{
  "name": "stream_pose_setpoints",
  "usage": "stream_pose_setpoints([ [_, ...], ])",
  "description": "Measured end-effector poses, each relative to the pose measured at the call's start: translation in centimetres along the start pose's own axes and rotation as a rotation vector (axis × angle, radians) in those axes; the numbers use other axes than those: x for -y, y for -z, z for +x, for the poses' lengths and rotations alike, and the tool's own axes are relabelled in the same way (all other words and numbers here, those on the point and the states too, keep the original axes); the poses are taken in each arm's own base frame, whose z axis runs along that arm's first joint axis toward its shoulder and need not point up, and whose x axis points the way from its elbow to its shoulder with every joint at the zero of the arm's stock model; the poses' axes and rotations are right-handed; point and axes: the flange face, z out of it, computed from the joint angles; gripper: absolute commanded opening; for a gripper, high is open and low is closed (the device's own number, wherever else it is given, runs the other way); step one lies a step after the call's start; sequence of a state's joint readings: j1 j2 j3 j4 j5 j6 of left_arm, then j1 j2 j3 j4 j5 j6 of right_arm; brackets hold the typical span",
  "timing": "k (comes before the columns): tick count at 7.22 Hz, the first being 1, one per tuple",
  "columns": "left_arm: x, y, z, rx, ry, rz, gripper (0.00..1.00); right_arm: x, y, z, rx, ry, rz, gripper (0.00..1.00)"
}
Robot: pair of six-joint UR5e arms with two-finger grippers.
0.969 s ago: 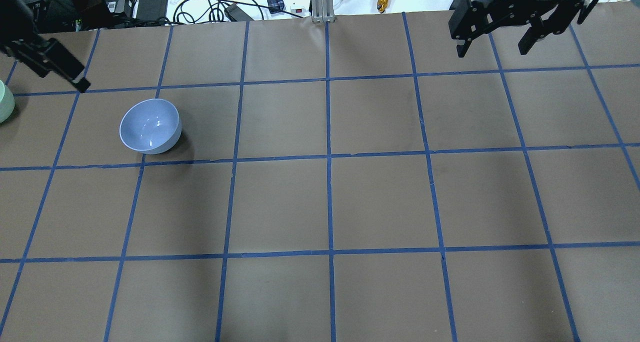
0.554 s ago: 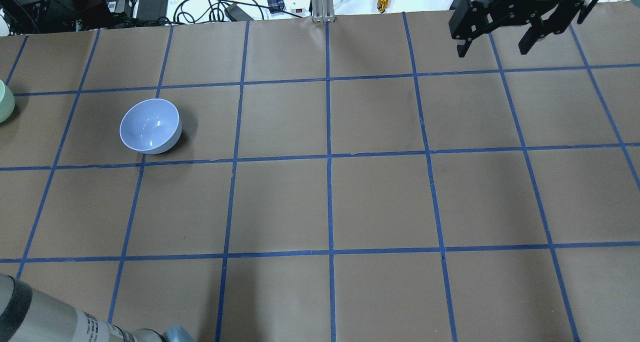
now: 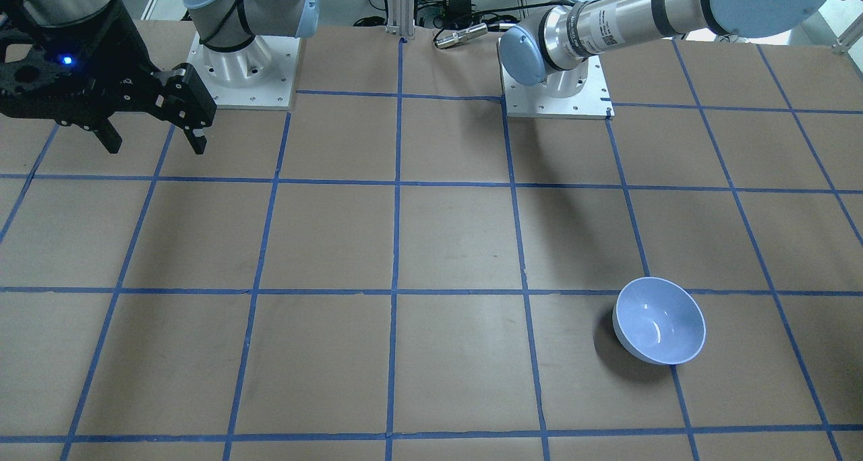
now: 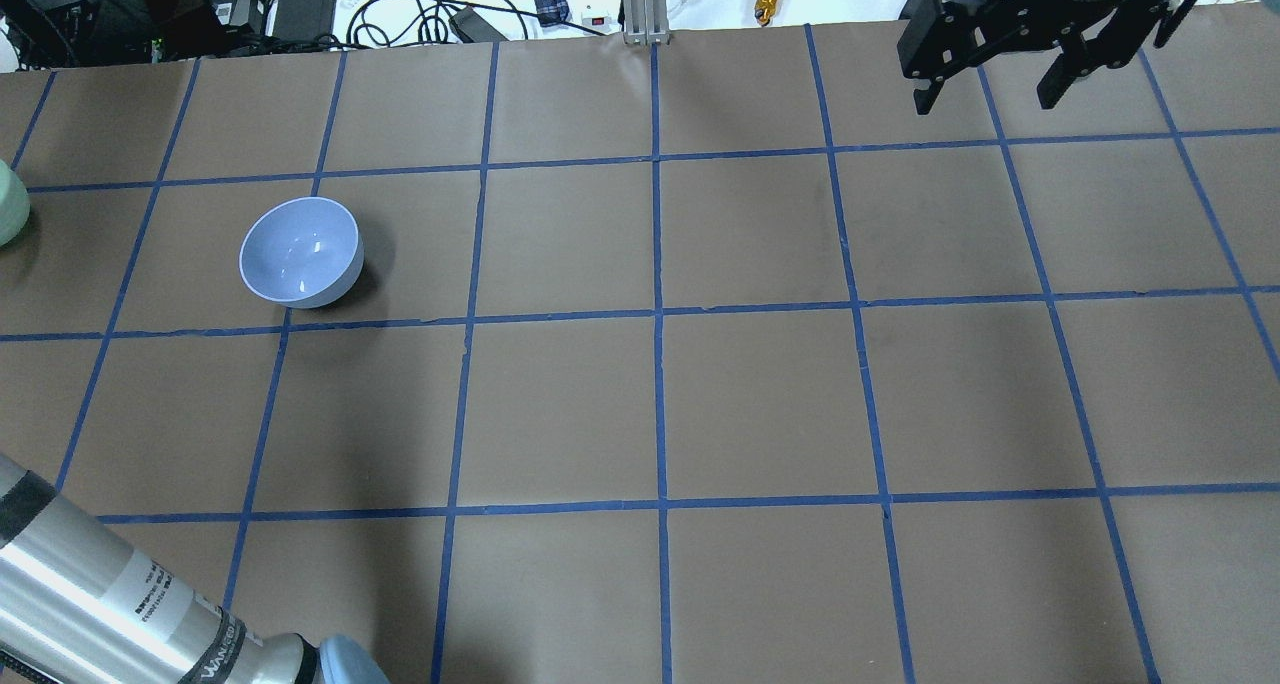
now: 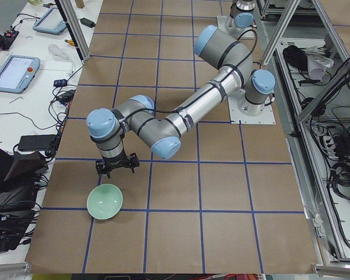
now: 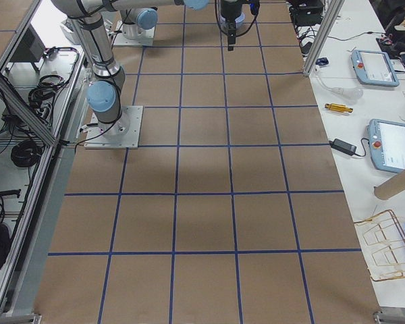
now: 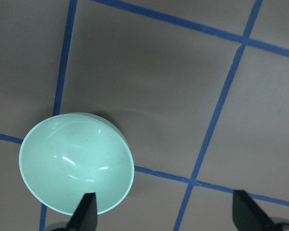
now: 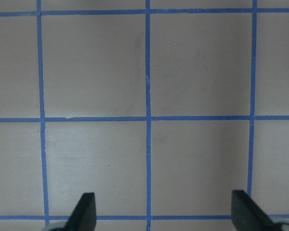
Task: Stack green bowl on blue bowl
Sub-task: 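Grasp the rim of the pale green bowl with the left gripper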
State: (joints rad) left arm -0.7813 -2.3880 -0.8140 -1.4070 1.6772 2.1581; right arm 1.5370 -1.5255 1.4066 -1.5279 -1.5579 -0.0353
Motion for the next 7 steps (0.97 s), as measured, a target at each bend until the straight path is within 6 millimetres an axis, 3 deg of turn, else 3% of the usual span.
stream_pose_setpoints([
  [3,-4.0,-7.7,-1.0,0.015,-0.093,0.1,0.98,0.0,0.0,0.0,0.001,0.0,-0.001,1.0],
  [6,-5.5,-13.5,-0.9,0.016,-0.123,0.149,0.95,0.0,0.0,0.0,0.001,0.0,-0.001,1.0],
  [7,-5.4,-15.0,-1.1,0.022,-0.129,0.158,0.75,0.0,0.0,0.0,0.001,0.0,-0.001,1.0],
])
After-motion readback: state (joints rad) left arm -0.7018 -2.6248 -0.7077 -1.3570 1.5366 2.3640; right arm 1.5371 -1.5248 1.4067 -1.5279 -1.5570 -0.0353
